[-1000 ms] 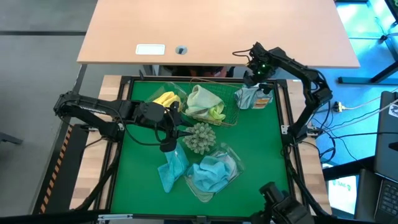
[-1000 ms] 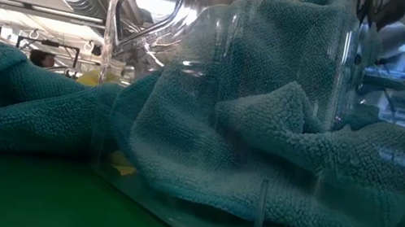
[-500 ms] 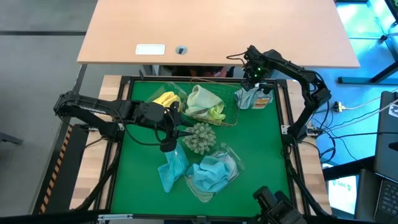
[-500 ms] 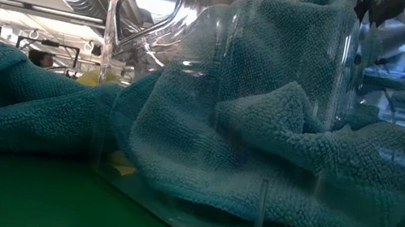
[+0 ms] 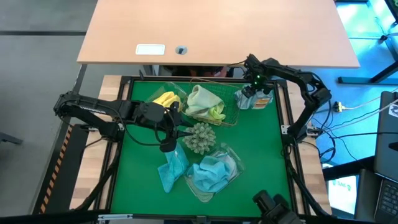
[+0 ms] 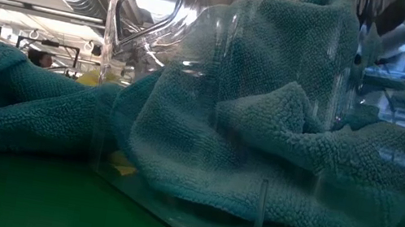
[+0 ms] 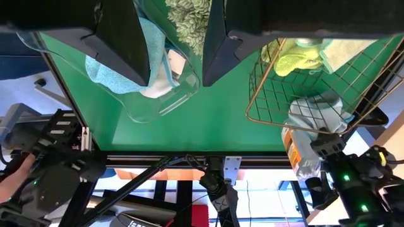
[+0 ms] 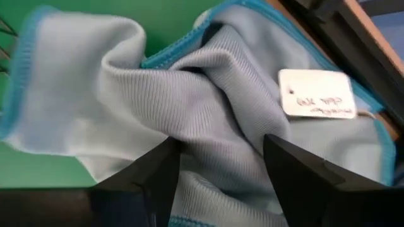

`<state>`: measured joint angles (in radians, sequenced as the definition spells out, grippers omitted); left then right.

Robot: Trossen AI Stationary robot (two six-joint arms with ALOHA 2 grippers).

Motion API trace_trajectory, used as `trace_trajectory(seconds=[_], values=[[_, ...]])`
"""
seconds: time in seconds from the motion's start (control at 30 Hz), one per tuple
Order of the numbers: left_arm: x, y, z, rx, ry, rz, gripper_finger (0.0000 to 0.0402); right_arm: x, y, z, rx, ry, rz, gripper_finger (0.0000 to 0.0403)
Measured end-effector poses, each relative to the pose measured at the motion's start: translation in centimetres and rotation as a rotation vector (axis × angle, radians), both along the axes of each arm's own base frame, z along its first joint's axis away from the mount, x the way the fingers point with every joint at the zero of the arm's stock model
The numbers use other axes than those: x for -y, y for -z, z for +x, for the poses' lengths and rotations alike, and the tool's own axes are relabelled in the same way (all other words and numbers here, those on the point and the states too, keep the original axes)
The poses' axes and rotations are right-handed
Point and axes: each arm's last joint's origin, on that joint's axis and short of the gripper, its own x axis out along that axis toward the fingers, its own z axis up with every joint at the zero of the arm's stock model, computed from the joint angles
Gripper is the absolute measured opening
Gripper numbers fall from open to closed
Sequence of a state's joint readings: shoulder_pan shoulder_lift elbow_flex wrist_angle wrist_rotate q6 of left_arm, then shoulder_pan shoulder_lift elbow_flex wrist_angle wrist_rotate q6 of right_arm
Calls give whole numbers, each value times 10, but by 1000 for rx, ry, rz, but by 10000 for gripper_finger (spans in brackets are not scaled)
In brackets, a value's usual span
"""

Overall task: Sort microfiber towel by color & place in baskets
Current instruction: Put the light blue microfiber towel into the bottom transparent bin

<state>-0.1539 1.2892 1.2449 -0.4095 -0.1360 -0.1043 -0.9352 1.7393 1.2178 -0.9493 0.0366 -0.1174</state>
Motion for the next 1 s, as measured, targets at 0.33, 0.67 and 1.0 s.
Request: trace_trajectory(seconds=[0.33, 0.67, 1.0], values=[[0, 0, 0, 0, 0, 0, 140, 2, 4, 5, 117, -13, 5, 118], [1, 0, 0, 0, 2, 0, 140, 5, -5, 7, 120, -32, -1, 21], [1, 0, 0, 0, 4, -1, 140, 23, -80, 18, 152, -30, -137, 6]])
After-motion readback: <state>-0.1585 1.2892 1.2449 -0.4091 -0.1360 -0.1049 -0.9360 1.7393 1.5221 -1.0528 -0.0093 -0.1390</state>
